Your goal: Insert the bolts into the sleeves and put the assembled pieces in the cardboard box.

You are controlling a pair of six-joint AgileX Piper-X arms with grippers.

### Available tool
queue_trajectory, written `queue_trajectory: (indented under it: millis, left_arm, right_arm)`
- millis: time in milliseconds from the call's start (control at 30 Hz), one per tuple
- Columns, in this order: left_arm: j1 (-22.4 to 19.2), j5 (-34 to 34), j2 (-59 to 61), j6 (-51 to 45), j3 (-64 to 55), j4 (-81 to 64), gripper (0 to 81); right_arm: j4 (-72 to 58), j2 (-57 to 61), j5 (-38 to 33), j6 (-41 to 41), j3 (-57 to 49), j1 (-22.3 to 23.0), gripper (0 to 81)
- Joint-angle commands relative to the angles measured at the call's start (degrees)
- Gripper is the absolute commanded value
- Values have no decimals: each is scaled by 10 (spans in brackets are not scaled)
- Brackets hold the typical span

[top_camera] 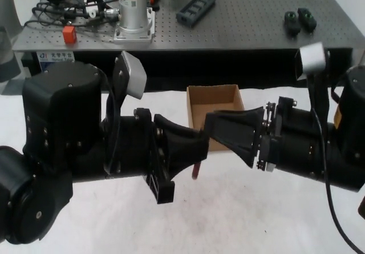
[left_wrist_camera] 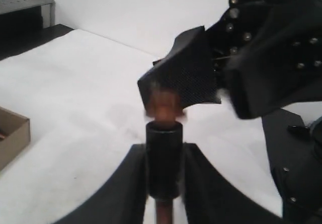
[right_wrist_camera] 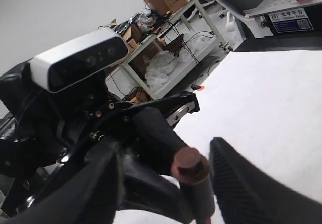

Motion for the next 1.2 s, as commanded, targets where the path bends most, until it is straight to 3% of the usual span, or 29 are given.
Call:
queue_trajectory:
  millis: [0, 100, 233, 467, 667, 833, 1167]
  left_arm:
    - [1, -50, -7, 25, -6, -17, 7]
    - [1, -125, -3, 2, -10, -46, 7]
    - [4, -297, 42, -128, -66, -28, 7]
    - [7, -318, 261, -145, -341, 160, 7]
    - [7, -404, 469, -51, -632, 415, 7]
    - [3, -407, 586, -40, -787, 508, 7]
    - [-17, -408, 646, -19, -836, 563, 1]
  right_arm:
    - [-2, -15, -11, -6, -1, -32, 421]
    - [25, -47, -15, -6, -1, -84, 389]
    - [118, -101, -15, -28, -1, -160, 386]
    - [284, -153, 10, -101, -1, -247, 386]
    - [329, -155, 15, -101, -1, -255, 386]
    - [331, -155, 28, -101, -1, -255, 386]
    - [330, -155, 41, -114, -1, -255, 386]
